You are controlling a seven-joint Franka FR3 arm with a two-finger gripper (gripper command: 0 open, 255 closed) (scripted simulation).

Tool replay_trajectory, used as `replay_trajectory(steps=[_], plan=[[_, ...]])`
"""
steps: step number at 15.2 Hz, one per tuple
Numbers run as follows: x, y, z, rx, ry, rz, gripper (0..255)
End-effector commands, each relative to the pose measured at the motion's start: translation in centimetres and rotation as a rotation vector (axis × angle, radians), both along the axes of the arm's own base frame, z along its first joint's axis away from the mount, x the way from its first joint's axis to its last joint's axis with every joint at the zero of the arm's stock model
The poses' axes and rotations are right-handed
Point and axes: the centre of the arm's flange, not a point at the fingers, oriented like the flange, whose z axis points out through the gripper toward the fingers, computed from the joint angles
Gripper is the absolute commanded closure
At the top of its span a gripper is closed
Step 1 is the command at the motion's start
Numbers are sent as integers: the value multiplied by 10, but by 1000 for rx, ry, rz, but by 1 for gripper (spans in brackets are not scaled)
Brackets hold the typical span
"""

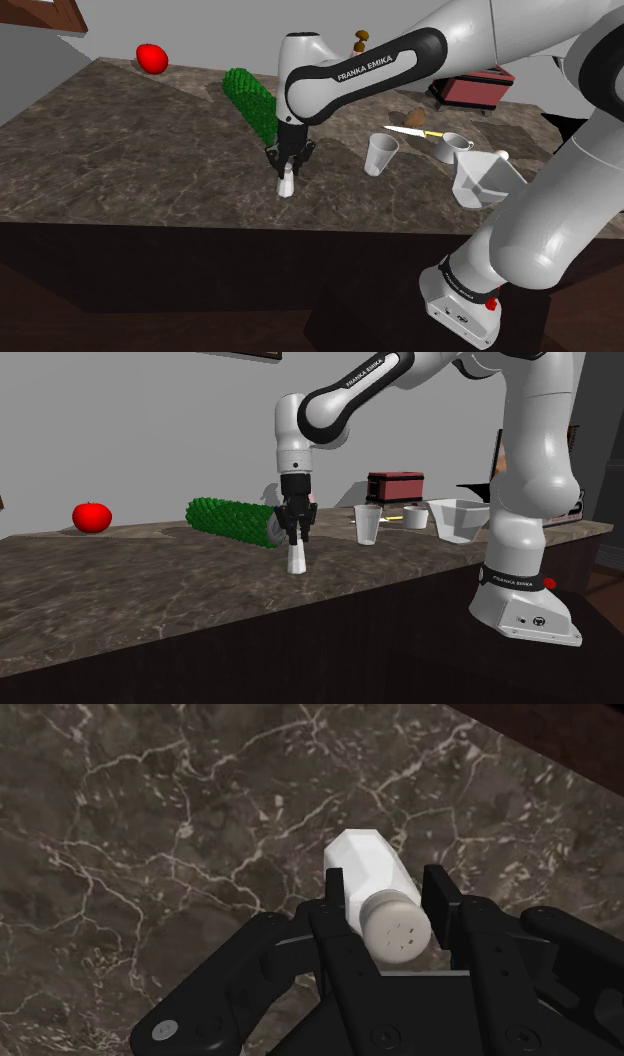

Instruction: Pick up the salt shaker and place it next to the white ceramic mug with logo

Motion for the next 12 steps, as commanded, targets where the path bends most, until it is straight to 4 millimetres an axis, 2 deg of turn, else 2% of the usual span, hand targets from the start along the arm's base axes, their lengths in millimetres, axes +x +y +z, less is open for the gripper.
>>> replay_trajectory(steps=[1, 3, 12], plan=[[0, 0, 0, 0, 0, 0, 255], [0, 0, 0, 0, 0, 0, 255], [0, 0, 47, 0, 0, 0, 255]])
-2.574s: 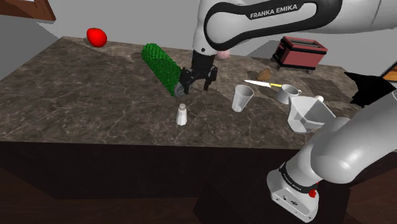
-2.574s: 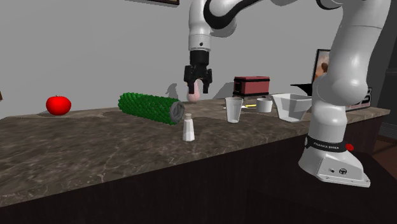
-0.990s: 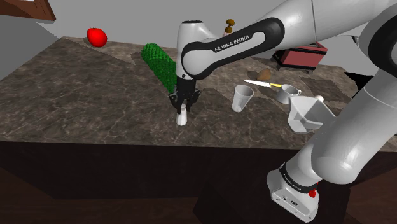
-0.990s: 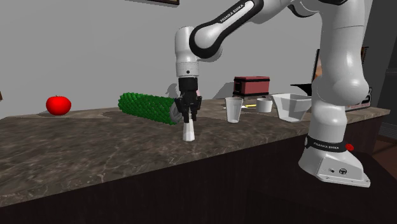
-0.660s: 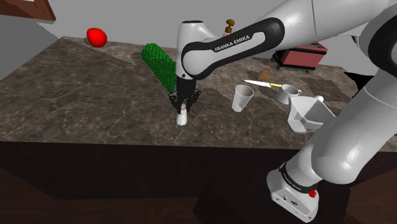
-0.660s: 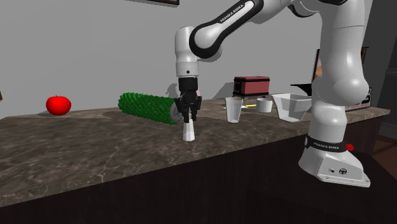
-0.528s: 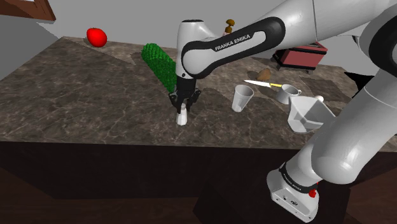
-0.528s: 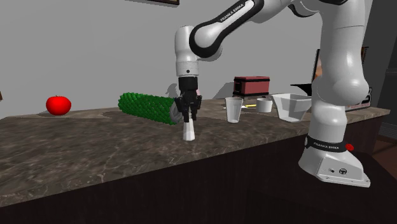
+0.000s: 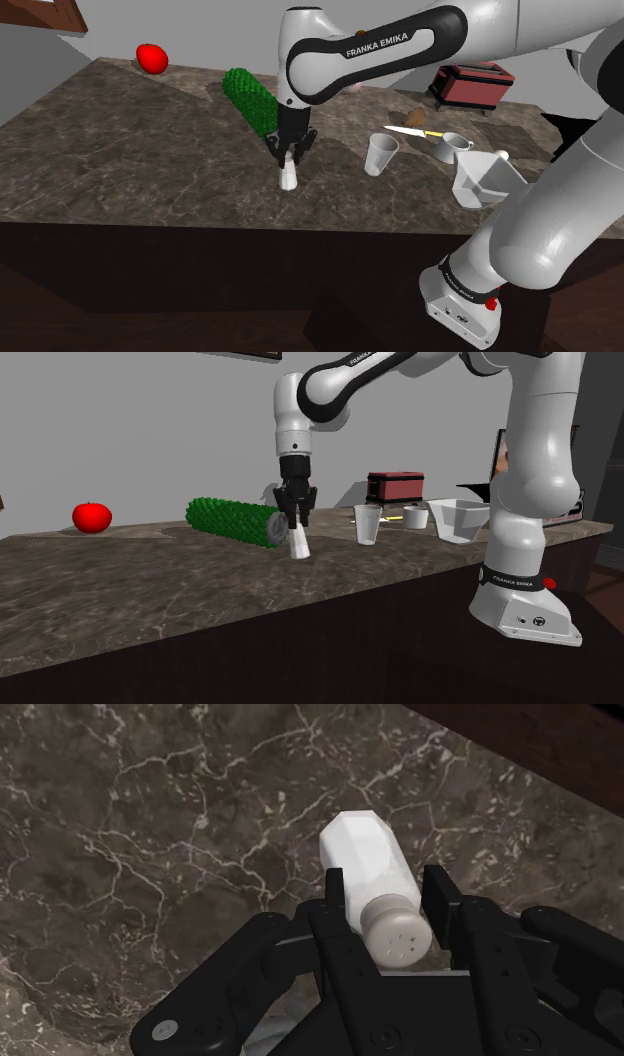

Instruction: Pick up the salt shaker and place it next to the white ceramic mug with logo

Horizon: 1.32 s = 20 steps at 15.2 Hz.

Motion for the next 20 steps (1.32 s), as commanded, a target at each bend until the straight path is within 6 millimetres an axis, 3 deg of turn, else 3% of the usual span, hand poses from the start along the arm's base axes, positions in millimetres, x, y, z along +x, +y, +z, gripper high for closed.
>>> replay_trajectory(steps=[1, 20], plan=[[0, -1, 10, 0, 0, 0, 255], [0, -1, 110, 0, 0, 0, 255]])
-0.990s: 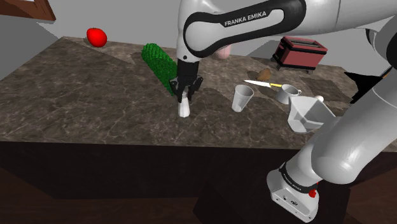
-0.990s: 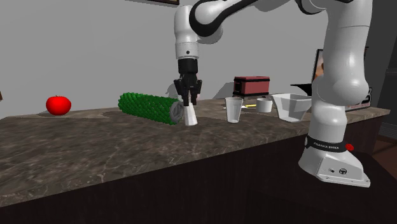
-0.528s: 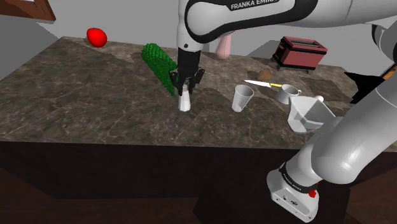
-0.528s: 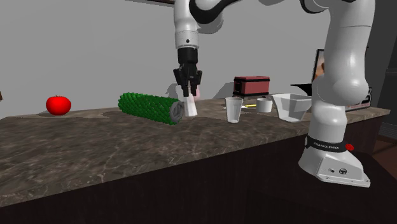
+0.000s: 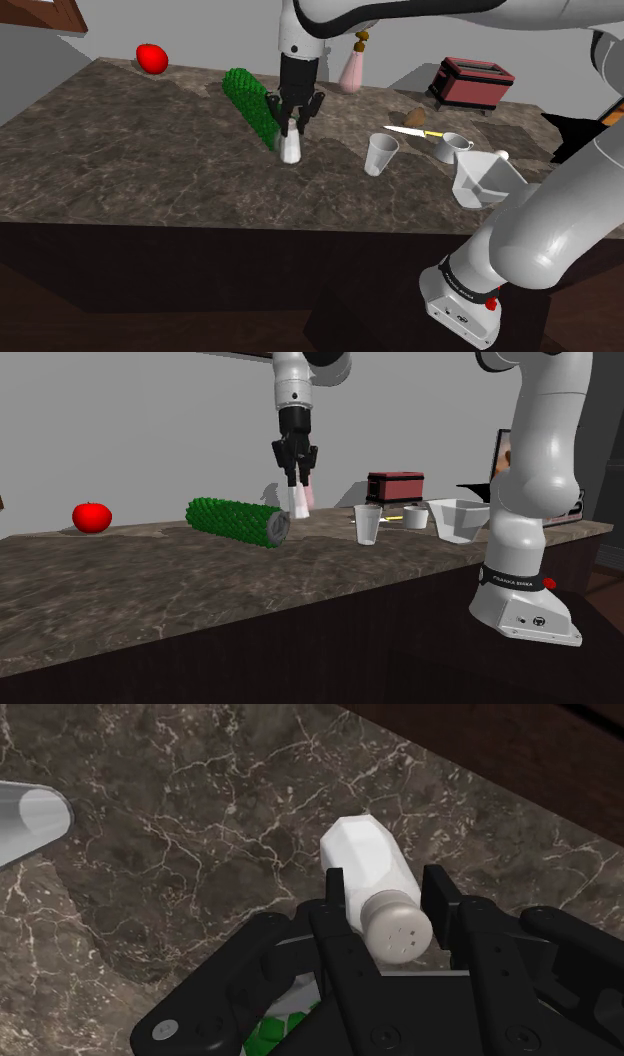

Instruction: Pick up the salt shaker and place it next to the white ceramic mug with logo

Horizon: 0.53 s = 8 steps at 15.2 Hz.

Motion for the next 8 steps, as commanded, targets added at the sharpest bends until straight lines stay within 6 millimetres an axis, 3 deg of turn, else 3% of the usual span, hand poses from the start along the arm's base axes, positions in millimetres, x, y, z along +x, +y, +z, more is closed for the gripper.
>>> replay_trajectory(steps=[1, 6, 8], plan=[[1, -1, 11, 0, 0, 0, 255], [1, -1, 34, 0, 0, 0, 255], [-8, -26, 34, 0, 0, 0, 255]])
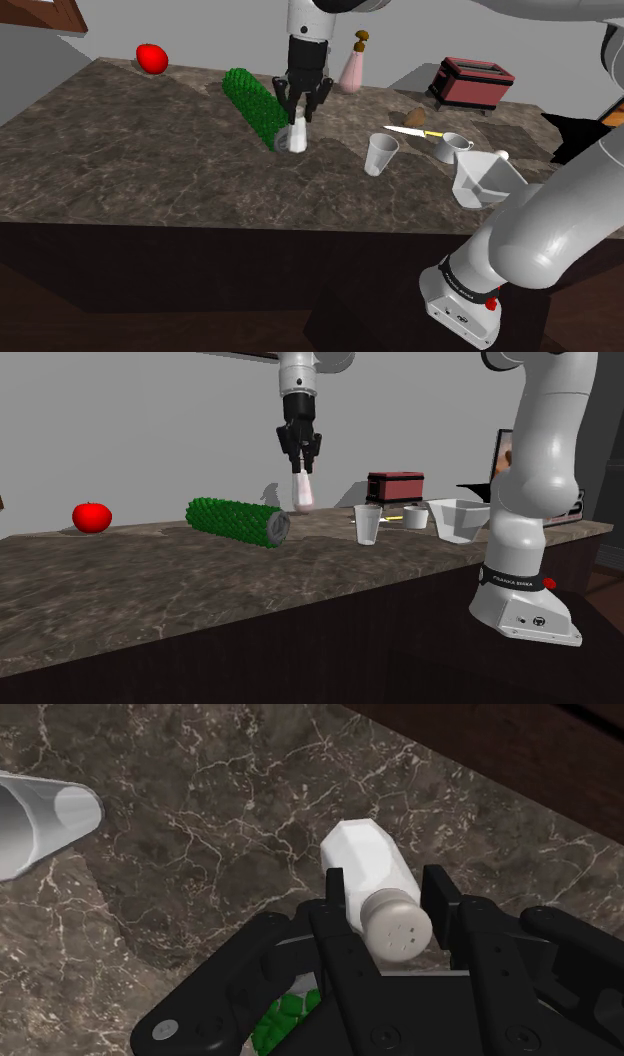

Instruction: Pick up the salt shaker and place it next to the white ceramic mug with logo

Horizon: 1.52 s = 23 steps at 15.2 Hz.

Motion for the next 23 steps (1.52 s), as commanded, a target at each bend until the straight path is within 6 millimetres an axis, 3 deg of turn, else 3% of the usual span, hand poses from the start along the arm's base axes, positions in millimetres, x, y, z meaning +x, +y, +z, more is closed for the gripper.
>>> replay_trajectory(steps=[1, 23], plan=[[-8, -22, 3, 0, 0, 1, 255], [-102, -297, 4, 0, 0, 1, 255]])
